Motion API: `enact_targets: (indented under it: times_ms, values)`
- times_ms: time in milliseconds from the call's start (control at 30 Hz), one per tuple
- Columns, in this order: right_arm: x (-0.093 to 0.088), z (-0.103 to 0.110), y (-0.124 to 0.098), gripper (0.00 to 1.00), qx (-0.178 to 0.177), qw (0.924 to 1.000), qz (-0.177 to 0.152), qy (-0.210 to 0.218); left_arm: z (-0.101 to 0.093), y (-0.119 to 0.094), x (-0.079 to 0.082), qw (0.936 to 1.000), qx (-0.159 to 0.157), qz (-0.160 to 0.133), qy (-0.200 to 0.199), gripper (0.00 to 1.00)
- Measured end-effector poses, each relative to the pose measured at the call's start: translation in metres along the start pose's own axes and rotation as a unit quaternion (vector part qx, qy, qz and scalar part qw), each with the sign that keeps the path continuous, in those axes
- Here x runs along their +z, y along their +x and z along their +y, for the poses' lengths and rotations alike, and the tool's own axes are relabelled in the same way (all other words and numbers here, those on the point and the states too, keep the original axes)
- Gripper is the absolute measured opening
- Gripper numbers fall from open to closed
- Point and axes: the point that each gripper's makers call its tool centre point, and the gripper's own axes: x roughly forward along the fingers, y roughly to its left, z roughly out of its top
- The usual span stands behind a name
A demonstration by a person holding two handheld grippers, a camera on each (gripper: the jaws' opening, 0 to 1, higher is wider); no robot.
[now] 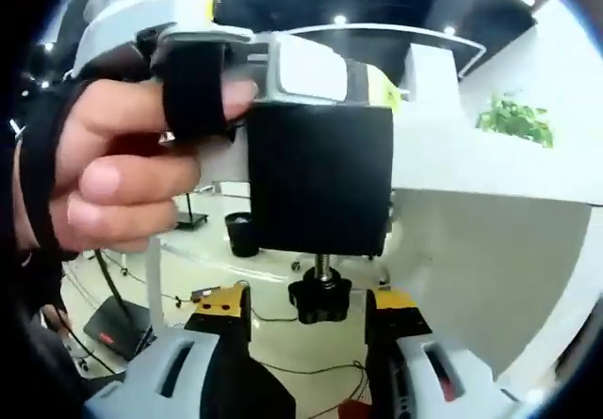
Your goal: Clamp the fixed fixture on the desktop, loosen the retaining clip, secure it to the edge of the desk, and tighten the retaining clip.
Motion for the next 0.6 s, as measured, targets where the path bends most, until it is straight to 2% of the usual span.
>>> enact_targets:
  times_ms: [100, 300, 367, 533, 600]
  values:
    - [-0.0009, 0.0008, 0.0036, 0.41, 0.002, 0.9999, 0.000, 0.014, 0.0000, -0.0003, 0.0001, 1.0000, 0.000, 0.000, 0.000, 0.01]
    - [0.0043, 0.0018, 0.0075, 0.29, 0.001, 0.9999, -0.013, 0.003, 0.0005, -0.0007, -0.0001, 1.0000, 0.000, 0.001, -0.001, 0.01]
    - [0.0048, -0.0041, 0.0091, 0.25, -0.006, 0.9998, -0.018, -0.002, 0.0005, -0.0008, -0.0001, 1.0000, 0.000, 0.002, -0.001, 0.01]
    - [0.0054, -0.0019, 0.0053, 0.24, 0.018, 0.9995, -0.024, -0.006, 0.0008, -0.0011, -0.0003, 1.0000, 0.000, 0.003, -0.003, 0.01]
    - [0.0062, -0.0003, 0.0059, 0.24, 0.041, 0.9984, -0.035, -0.021, 0.0009, -0.0011, -0.0007, 1.0000, 0.000, 0.006, -0.005, 0.01]
